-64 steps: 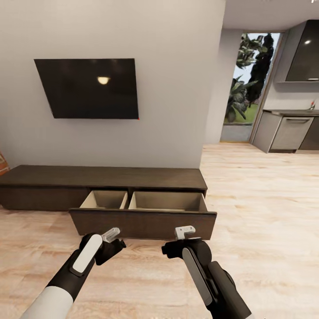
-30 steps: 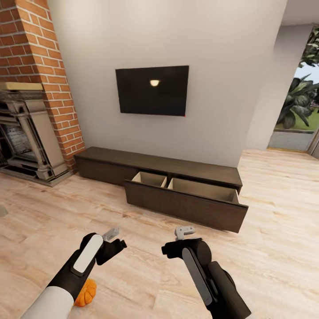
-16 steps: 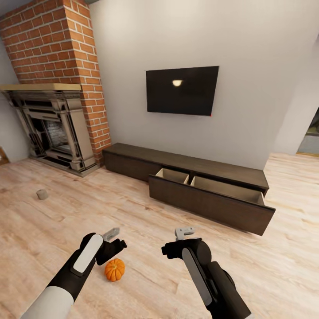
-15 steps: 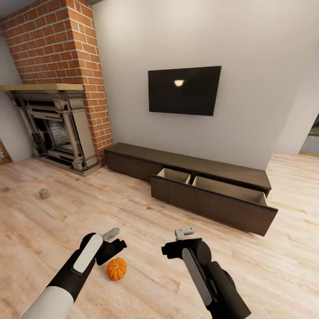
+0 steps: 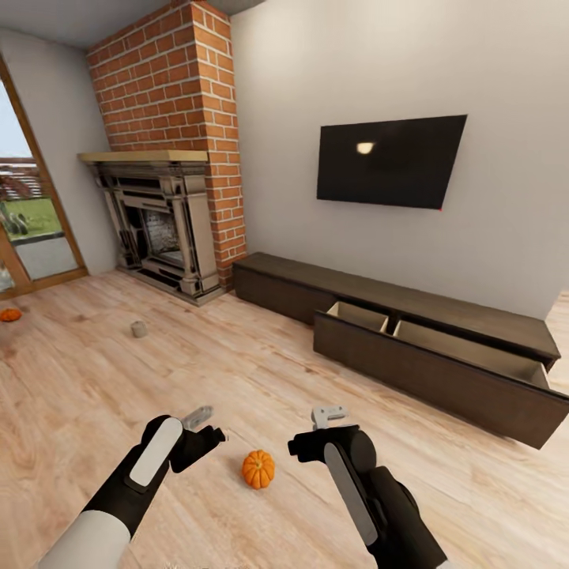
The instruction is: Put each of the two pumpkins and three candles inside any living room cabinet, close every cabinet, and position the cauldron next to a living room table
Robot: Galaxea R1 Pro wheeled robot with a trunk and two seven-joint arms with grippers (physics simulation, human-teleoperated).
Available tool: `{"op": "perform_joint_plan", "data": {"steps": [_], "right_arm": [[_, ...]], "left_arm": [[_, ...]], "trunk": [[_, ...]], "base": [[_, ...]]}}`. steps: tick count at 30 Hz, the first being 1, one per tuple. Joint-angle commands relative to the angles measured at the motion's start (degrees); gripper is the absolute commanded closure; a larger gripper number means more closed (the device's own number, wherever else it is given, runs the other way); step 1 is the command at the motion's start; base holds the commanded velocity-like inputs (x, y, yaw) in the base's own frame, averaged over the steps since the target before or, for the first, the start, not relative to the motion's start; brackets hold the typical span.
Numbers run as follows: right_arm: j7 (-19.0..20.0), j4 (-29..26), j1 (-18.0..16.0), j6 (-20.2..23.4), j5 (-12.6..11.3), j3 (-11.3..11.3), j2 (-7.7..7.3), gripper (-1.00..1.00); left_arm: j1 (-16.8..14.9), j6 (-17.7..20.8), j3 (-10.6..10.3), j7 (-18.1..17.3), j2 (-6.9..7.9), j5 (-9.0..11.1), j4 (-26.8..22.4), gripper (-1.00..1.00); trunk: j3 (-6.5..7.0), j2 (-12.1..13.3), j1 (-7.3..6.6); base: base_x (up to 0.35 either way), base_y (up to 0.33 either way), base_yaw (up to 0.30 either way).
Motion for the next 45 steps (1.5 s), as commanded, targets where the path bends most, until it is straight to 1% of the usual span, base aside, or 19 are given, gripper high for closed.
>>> {"op": "perform_joint_plan", "data": {"steps": [1,8,16,45], "right_arm": [[-0.62,-0.01,-0.05,0.17,-0.59,0.06,0.01,-1.0],[-0.65,0.14,-0.05,0.17,-0.59,0.09,0.01,-1.0],[-0.65,0.15,-0.05,0.17,-0.42,0.09,0.1,-1.0],[-0.65,0.15,-0.05,0.24,-0.41,0.09,0.04,-1.0]], "left_arm": [[-0.04,-0.07,-0.21,0.53,0.1,0.61,-0.06,-1.0],[-0.03,-0.07,-0.21,0.42,0.09,0.64,-0.13,-1.0],[-0.04,-0.07,-0.21,0.32,0.09,0.64,-0.15,-1.0],[-0.03,-0.07,-0.3,0.3,0.14,0.64,-0.15,-1.0]], "trunk": [[-0.06,-0.03,0.0],[-0.06,-0.03,0.0],[-0.06,-0.03,0.0],[-0.06,-0.03,0.0]], "base": [[0.0,0.289,0.273],[0.039,0.287,0.273],[0.176,0.264,0.273],[0.276,0.185,0.273]]}}
